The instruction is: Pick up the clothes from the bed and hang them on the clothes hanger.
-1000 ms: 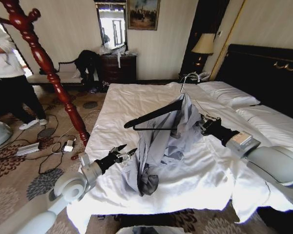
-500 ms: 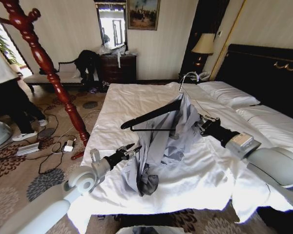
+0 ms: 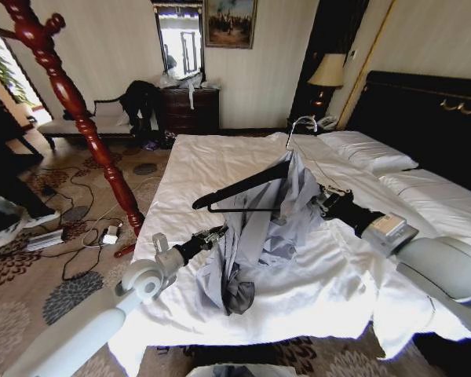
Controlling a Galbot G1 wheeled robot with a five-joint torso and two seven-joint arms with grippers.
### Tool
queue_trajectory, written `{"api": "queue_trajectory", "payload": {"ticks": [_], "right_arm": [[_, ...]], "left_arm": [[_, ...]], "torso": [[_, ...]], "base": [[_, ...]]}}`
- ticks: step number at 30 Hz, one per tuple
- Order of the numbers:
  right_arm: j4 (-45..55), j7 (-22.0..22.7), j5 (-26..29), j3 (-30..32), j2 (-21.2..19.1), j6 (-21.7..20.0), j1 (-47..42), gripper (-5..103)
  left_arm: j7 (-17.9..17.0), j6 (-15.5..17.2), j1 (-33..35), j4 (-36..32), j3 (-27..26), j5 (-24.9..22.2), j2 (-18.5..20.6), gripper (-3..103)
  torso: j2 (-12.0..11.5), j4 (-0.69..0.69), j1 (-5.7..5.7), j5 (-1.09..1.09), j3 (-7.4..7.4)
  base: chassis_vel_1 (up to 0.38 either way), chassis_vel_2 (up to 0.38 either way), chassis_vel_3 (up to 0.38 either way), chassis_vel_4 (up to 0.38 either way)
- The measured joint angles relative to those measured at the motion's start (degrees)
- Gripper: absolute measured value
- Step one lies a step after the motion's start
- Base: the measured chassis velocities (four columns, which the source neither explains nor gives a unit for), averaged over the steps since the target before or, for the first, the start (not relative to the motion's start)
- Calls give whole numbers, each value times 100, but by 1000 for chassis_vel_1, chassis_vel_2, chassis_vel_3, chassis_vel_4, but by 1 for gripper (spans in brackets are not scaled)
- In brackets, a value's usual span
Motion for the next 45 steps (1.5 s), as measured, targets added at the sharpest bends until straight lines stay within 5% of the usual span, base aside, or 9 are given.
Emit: {"api": "queue_trajectory", "payload": {"ticks": [4, 13, 22, 35, 45], "right_arm": [[22, -4, -1, -6, 10, -10, -2, 20], [64, -4, 1, -6, 47, -22, -17, 20], [-73, -4, -112, -28, 107, 12, -20, 20], [-273, -36, -270, -26, 136, 122, -50, 20], [-421, -37, -318, -27, -20, 158, -38, 20]], "left_arm": [[-8, -2, -5, 25, -8, -49, -9, 1], [-28, -25, 91, 13, -140, -66, -20, 0], [-98, -55, 152, -521, -717, -558, 459, 0], [-172, -75, 57, -1161, -1818, -1278, 1000, 0], [21, -73, 756, -1218, -2998, -1647, 1258, 0]], "torso": [[0, 0, 0, 0, 0], [0, 0, -1, -1, 0], [0, 0, -1, 0, 0], [0, 0, -1, 0, 0], [0, 0, 0, 0, 0]], "base": [[0, 0, 0, 0], [0, 0, 0, 0], [0, 0, 0, 0], [0, 0, 0, 0], [0, 0, 0, 0]]}}
